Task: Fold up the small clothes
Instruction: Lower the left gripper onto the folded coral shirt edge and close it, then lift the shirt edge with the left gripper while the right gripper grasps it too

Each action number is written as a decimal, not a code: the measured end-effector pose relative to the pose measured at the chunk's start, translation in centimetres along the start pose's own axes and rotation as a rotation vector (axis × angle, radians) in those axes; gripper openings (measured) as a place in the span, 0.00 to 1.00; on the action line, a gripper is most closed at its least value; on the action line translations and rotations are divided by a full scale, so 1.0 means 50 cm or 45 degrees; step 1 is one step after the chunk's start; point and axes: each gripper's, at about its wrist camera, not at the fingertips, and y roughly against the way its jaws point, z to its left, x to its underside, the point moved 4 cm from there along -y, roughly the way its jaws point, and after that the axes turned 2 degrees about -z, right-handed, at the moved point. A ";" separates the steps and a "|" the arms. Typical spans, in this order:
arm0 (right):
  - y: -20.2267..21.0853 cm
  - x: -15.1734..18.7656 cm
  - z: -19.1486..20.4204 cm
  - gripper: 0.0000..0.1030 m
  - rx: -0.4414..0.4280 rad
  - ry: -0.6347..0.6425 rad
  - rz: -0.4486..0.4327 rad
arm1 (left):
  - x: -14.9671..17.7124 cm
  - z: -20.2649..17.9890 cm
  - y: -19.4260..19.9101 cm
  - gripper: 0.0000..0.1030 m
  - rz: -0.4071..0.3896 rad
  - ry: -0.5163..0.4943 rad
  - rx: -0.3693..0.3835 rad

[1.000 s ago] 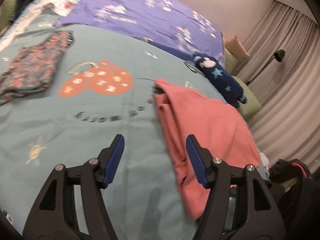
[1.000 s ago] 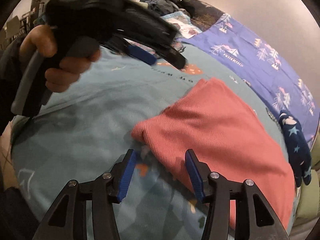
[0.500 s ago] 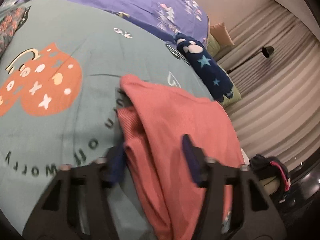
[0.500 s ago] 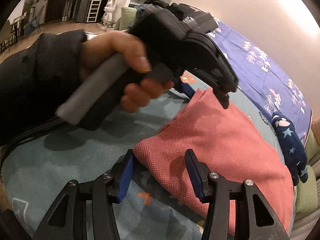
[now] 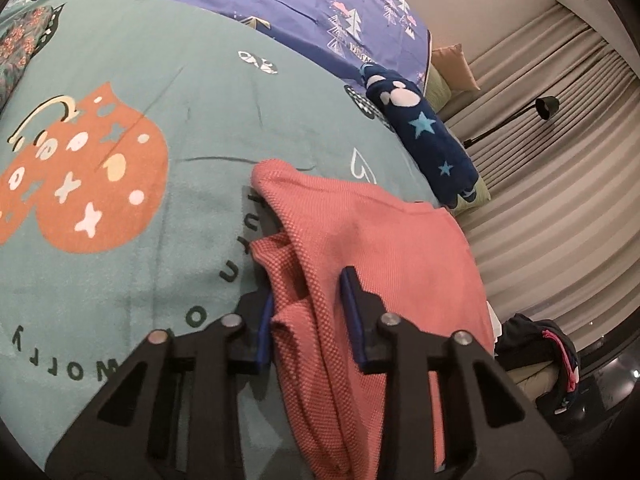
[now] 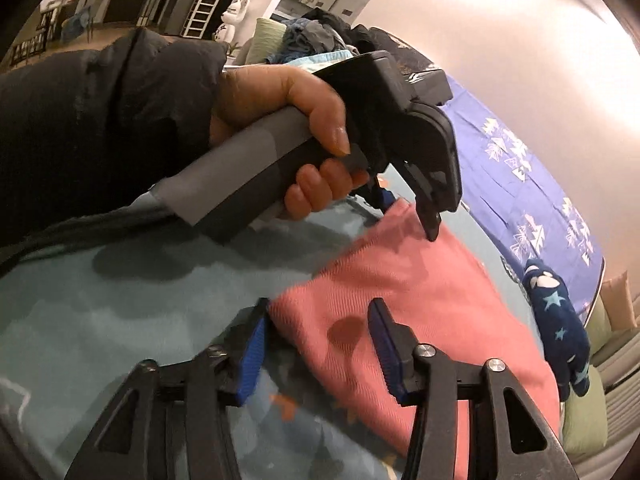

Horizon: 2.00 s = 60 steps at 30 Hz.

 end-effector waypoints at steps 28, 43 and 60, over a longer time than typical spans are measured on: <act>0.154 0.037 -0.238 0.08 -0.095 -0.650 -0.235 | -0.073 -0.231 0.009 0.12 0.015 -0.204 -0.262; 0.223 0.135 -0.348 0.08 -0.065 -0.855 -0.337 | -0.069 -0.393 -0.048 0.12 0.022 -0.291 -0.346; 0.280 0.290 -0.460 0.08 -0.049 -1.151 -0.369 | -0.037 -0.555 -0.196 0.12 0.106 -0.396 -0.413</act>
